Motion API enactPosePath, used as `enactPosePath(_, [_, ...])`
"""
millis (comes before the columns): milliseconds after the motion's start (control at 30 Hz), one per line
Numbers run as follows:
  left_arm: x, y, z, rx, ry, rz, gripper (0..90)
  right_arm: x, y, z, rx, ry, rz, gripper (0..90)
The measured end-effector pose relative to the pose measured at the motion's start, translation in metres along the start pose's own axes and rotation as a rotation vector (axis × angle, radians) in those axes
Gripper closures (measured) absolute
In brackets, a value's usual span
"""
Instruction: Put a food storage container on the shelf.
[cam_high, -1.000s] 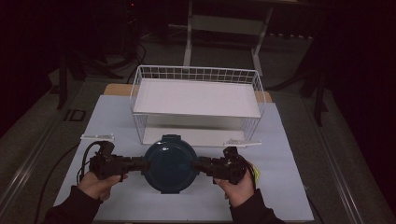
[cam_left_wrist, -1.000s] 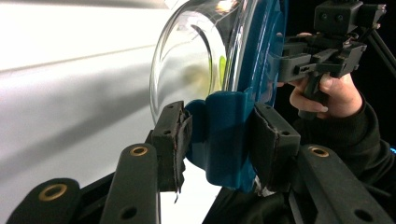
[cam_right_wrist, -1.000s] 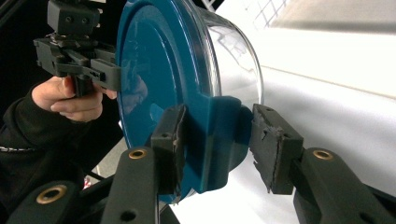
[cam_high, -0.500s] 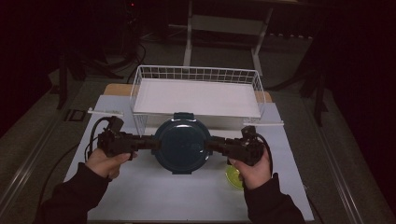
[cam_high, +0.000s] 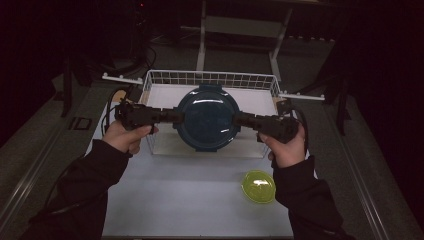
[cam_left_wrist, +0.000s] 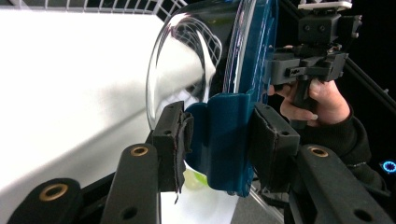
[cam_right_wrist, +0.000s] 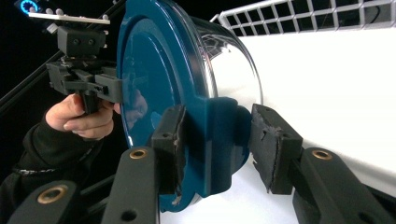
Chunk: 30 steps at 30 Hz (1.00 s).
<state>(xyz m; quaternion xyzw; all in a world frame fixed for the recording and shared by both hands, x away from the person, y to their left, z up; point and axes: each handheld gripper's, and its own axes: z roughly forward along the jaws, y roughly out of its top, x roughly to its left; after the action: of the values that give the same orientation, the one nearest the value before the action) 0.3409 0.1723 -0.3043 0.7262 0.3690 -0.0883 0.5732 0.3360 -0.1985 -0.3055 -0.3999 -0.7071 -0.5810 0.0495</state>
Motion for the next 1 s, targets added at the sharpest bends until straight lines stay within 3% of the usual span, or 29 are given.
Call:
enactPosePath(267, [0.014,0.018,0.013,-0.013,0.008,-0.019,57.6,-0.017,0.020,0.003,-0.003,-0.008,0.025,56.7])
enactPosePath(633, [0.036,0.017,0.032,-0.023,0.014,-0.077,57.2,-0.044,0.021,0.010,0.002,-0.023,0.083,56.8])
enactPosePath(733, [0.040,0.016,0.036,-0.025,0.030,-0.080,57.0,-0.048,0.022,0.012,0.006,-0.030,0.093,56.7])
enactPosePath(1000, [0.047,0.018,0.037,-0.029,0.011,-0.103,56.5,-0.050,0.026,0.015,0.004,-0.038,0.090,56.9])
